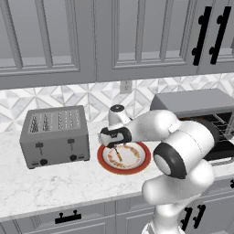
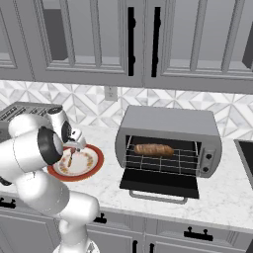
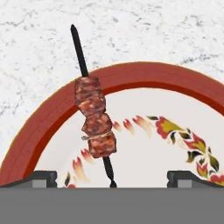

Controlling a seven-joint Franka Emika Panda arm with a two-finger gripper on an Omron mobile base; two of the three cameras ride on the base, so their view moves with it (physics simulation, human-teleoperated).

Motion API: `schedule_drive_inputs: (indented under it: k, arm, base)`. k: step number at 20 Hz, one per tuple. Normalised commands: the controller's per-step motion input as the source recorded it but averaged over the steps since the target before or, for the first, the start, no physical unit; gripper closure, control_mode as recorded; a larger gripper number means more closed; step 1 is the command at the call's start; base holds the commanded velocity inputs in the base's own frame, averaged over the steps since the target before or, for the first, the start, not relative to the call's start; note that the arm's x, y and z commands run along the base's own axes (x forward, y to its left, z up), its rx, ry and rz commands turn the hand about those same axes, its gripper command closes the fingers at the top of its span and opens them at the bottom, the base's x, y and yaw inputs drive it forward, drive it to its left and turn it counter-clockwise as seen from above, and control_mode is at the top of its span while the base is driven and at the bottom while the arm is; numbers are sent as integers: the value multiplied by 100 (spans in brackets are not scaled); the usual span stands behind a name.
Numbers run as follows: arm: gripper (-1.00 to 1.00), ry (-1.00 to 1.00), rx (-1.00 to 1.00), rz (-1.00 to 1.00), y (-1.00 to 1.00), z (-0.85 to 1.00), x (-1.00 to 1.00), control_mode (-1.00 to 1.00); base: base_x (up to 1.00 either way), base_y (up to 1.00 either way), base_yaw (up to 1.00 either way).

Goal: Pick up the kebab skewer and baguette bread, and place them inside the toaster oven. Close the toaster oven door and start by setting the timer.

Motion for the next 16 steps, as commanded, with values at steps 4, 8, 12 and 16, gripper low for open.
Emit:
schedule_drive_inputs:
  k: [4, 8, 12, 16]
  arm:
    - [-100, 3, 0, 1, 12, -30, 20, -100]
    - [-100, 0, 0, 1, 9, -29, 10, -100]
    - [-100, 0, 0, 1, 0, -18, 4, -100]
    - [-100, 0, 0, 0, 0, -16, 1, -100]
  base:
    - [0, 0, 0]
    - [0, 0, 0]
    - [0, 0, 0]
    - [0, 0, 0]
